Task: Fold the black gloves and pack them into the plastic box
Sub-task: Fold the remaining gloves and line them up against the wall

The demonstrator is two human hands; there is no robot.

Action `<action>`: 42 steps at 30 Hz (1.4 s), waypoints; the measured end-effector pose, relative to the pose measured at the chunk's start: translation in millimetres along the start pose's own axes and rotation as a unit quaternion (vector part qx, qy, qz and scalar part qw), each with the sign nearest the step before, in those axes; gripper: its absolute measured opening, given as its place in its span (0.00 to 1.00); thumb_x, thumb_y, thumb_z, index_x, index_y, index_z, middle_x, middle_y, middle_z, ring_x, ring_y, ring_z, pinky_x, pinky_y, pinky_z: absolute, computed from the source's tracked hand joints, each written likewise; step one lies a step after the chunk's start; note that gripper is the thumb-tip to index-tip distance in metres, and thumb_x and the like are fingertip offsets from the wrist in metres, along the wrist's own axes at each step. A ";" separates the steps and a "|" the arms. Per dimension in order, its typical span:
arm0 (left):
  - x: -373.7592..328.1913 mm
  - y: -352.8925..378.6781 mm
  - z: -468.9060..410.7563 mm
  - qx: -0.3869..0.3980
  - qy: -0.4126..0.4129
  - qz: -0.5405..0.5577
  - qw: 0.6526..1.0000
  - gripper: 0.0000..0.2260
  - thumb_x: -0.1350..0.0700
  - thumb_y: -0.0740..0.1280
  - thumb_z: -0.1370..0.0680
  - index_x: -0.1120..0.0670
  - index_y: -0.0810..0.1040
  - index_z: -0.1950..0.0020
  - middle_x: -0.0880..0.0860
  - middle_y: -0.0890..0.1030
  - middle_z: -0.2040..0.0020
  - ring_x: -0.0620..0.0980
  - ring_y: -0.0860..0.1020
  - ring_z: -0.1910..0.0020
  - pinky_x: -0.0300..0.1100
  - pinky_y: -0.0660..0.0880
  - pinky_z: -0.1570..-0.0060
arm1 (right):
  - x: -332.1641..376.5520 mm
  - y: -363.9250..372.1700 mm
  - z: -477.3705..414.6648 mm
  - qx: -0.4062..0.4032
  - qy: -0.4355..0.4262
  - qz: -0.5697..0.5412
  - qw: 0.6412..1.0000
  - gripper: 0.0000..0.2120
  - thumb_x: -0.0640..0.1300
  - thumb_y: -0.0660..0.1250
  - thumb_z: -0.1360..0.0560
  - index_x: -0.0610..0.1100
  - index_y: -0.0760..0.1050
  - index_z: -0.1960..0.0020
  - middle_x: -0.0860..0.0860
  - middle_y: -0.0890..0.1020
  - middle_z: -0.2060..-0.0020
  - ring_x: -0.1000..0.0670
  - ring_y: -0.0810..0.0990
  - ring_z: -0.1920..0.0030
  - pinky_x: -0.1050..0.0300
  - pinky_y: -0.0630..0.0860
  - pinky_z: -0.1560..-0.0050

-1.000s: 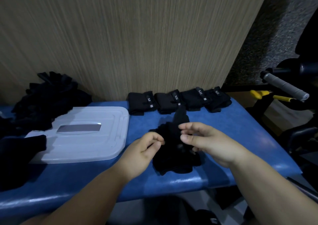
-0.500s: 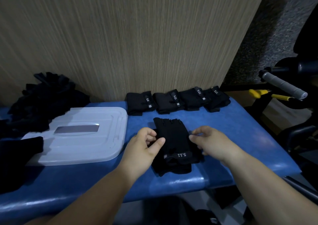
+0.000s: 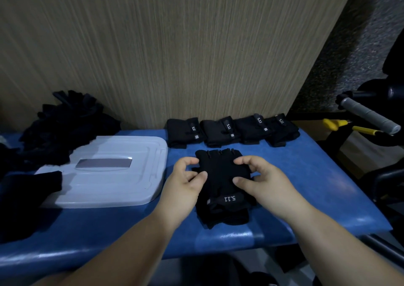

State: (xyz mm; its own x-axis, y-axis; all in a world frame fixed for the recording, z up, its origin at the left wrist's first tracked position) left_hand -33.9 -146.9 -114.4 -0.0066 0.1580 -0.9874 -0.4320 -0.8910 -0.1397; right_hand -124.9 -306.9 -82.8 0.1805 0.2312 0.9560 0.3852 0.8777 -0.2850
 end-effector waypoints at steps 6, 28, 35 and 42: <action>-8.4 -2.1 7.3 -0.004 0.068 -0.216 0.974 0.10 0.55 0.60 0.20 0.46 0.66 0.40 0.47 0.72 0.73 0.41 0.70 0.74 0.33 0.66 0.72 | -10.2 3.4 -0.3 0.031 0.012 0.151 0.988 0.20 0.43 0.75 0.30 0.56 0.75 0.41 0.55 0.77 0.48 0.55 0.80 0.55 0.69 0.75 0.56; 11.9 41.1 15.5 0.205 0.171 -0.504 0.821 0.24 0.44 0.47 0.17 0.43 0.44 0.22 0.38 0.46 0.22 0.34 0.38 0.27 0.43 0.37 0.25 | -29.1 55.2 -3.2 0.188 -0.099 0.426 0.879 0.28 0.54 0.51 0.17 0.52 0.46 0.21 0.59 0.43 0.23 0.59 0.33 0.26 0.59 0.35 0.26; 20.3 35.4 17.5 0.225 0.132 -0.544 0.797 0.26 0.39 0.43 0.18 0.42 0.38 0.23 0.37 0.38 0.24 0.35 0.35 0.27 0.47 0.35 0.25 | -40.8 50.9 -2.2 0.208 -0.049 0.498 0.841 0.29 0.61 0.46 0.19 0.56 0.39 0.22 0.62 0.36 0.25 0.56 0.30 0.26 0.49 0.31 0.25; 24.4 22.1 16.4 0.218 0.128 -0.550 0.796 0.26 0.40 0.44 0.18 0.43 0.39 0.22 0.37 0.39 0.23 0.37 0.36 0.26 0.44 0.34 0.26 | -43.5 32.5 -6.0 0.178 -0.026 0.499 0.848 0.26 0.58 0.45 0.18 0.60 0.40 0.23 0.62 0.38 0.24 0.54 0.30 0.26 0.46 0.31 0.26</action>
State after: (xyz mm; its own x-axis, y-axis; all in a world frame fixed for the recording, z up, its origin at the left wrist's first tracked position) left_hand -58.4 -155.8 -140.3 0.7514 0.5996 -0.2753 -0.3215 -0.0317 -0.9464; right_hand -114.8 -290.9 -134.1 0.2124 0.9432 0.2555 -0.2351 0.3031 -0.9235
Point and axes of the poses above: each hand's wrist, its own z-axis away from the middle knuckle, its own y-axis out of the palm, x = y × z, the point moved 10 cm from there along -z, towards the middle knuckle
